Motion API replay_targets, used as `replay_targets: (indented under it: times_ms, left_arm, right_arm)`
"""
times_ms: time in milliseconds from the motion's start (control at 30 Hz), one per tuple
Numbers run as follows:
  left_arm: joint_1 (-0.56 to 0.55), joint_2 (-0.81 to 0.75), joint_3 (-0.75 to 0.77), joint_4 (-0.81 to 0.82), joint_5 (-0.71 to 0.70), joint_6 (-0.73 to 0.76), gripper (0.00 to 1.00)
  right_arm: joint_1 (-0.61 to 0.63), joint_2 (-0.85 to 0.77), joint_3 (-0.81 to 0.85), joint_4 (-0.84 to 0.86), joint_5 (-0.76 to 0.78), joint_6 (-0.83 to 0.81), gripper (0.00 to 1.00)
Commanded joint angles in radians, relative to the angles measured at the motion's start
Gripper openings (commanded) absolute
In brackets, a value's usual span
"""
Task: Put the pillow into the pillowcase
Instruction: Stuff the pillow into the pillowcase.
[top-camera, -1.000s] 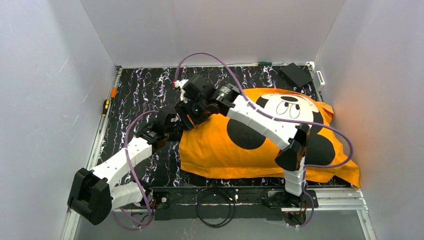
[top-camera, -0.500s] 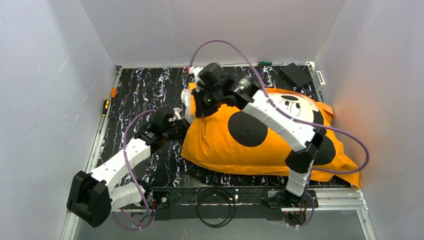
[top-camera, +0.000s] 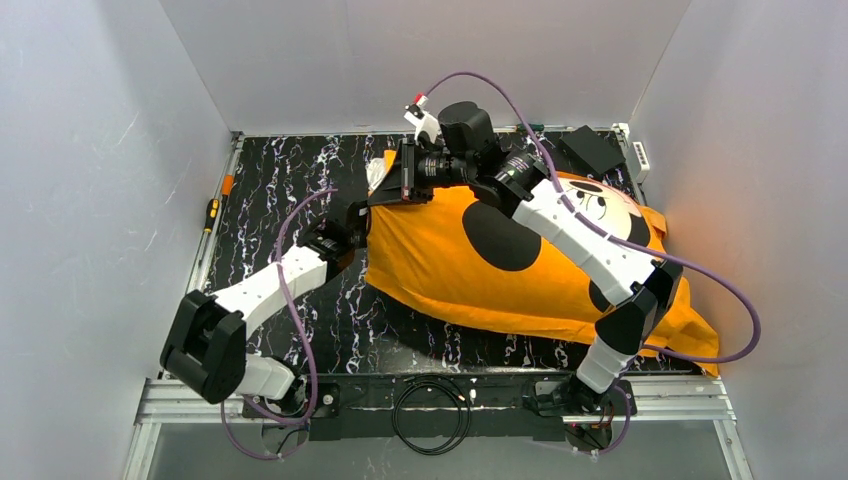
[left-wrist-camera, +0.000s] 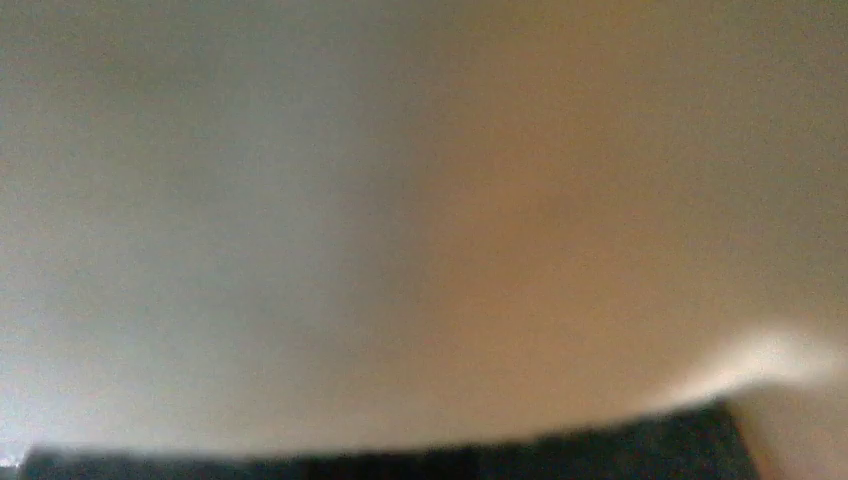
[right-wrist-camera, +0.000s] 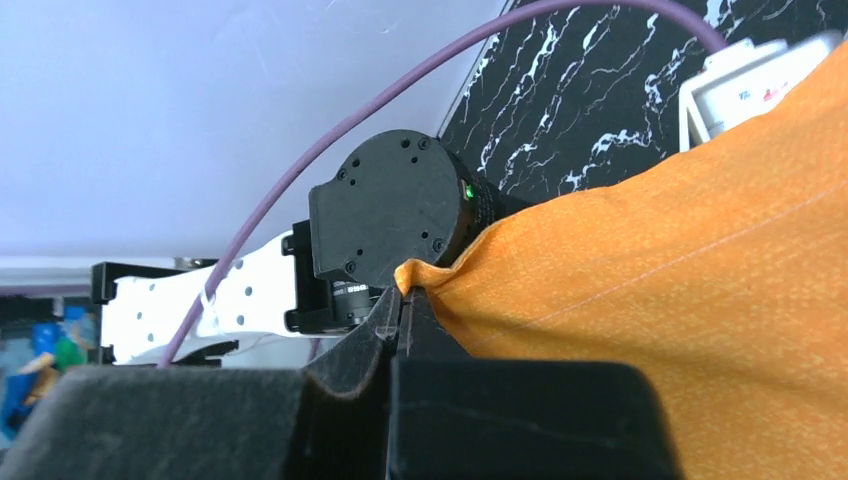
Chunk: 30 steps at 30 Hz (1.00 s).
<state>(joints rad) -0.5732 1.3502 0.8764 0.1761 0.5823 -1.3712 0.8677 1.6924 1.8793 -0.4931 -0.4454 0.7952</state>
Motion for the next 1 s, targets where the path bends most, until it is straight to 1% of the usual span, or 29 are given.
replay_targets:
  times_ms: [0, 67, 133, 167, 200, 267, 300, 367, 400, 433, 467, 500, 533, 567, 600, 633, 700, 767, 833, 900, 967]
  left_arm:
    - [-0.151, 0.063, 0.083, 0.262, -0.005, -0.086, 0.0]
    - [-0.138, 0.013, 0.01, 0.259, -0.021, -0.09, 0.0]
    - [-0.104, -0.064, -0.081, 0.222, -0.038, -0.09, 0.0]
    - [-0.077, -0.109, -0.126, 0.185, -0.04, -0.081, 0.03]
    - [-0.05, -0.157, -0.159, 0.124, -0.038, -0.06, 0.08]
    - [0.017, -0.258, -0.193, -0.062, -0.042, 0.02, 0.25]
    - [0.053, -0.302, -0.187, -0.21, -0.052, 0.077, 0.35]
    - [0.12, -0.366, -0.146, -0.475, -0.086, 0.228, 0.65]
    - [0.141, -0.388, -0.123, -0.605, -0.105, 0.29, 0.8]
    - [0.161, -0.403, -0.105, -0.676, -0.118, 0.343, 0.9]
    - [0.182, -0.411, -0.097, -0.711, -0.117, 0.38, 0.96]
    - [0.209, -0.413, -0.098, -0.726, -0.098, 0.41, 0.98]
    - [0.237, -0.409, -0.106, -0.732, -0.058, 0.428, 0.98]
    - [0.275, -0.399, -0.114, -0.737, -0.022, 0.444, 0.98]
    - [0.312, -0.39, -0.127, -0.725, 0.018, 0.449, 0.98]
    - [0.348, -0.379, -0.147, -0.694, 0.067, 0.446, 0.98]
    - [0.411, -0.358, -0.185, -0.588, 0.159, 0.422, 0.98]
    - [0.455, -0.323, -0.216, -0.453, 0.243, 0.387, 0.98]
    - [0.483, -0.275, -0.244, -0.294, 0.314, 0.321, 0.98]
    - [0.484, -0.222, -0.271, -0.102, 0.352, 0.236, 0.98]
    - [0.473, -0.167, -0.258, -0.027, 0.354, 0.214, 0.98]
  right_arm:
    - [0.121, 0.035, -0.024, 0.643, -0.188, 0.304, 0.01]
    - [0.106, 0.019, -0.014, 0.484, -0.149, 0.227, 0.01]
    - [0.092, 0.004, -0.013, 0.315, -0.117, 0.151, 0.01]
    - [0.087, -0.003, -0.007, 0.232, -0.091, 0.112, 0.01]
    - [0.083, -0.008, -0.001, 0.15, -0.072, 0.071, 0.01]
    - [0.078, -0.01, 0.012, 0.012, -0.043, -0.017, 0.01]
    - [0.077, -0.012, 0.025, -0.063, -0.012, -0.058, 0.01]
    - [0.075, -0.019, 0.051, -0.175, 0.043, -0.13, 0.02]
    - [0.07, -0.021, 0.069, -0.225, 0.078, -0.161, 0.05]
    - [0.066, -0.023, 0.085, -0.269, 0.108, -0.189, 0.1]
    - [0.057, -0.027, 0.093, -0.3, 0.123, -0.209, 0.13]
    - [0.049, -0.03, 0.104, -0.324, 0.136, -0.224, 0.17]
    - [0.038, -0.032, 0.109, -0.35, 0.152, -0.238, 0.24]
    - [0.03, -0.033, 0.116, -0.375, 0.165, -0.252, 0.33]
    - [0.021, -0.035, 0.125, -0.401, 0.186, -0.266, 0.48]
    - [0.016, -0.038, 0.132, -0.436, 0.212, -0.28, 0.56]
    - [0.005, -0.045, 0.138, -0.475, 0.262, -0.301, 0.67]
    - [-0.007, -0.056, 0.135, -0.518, 0.305, -0.311, 0.76]
    - [-0.021, -0.071, 0.117, -0.562, 0.344, -0.316, 0.82]
    - [-0.032, -0.092, 0.08, -0.613, 0.391, -0.317, 0.86]
    - [-0.039, -0.123, 0.019, -0.651, 0.436, -0.321, 0.9]
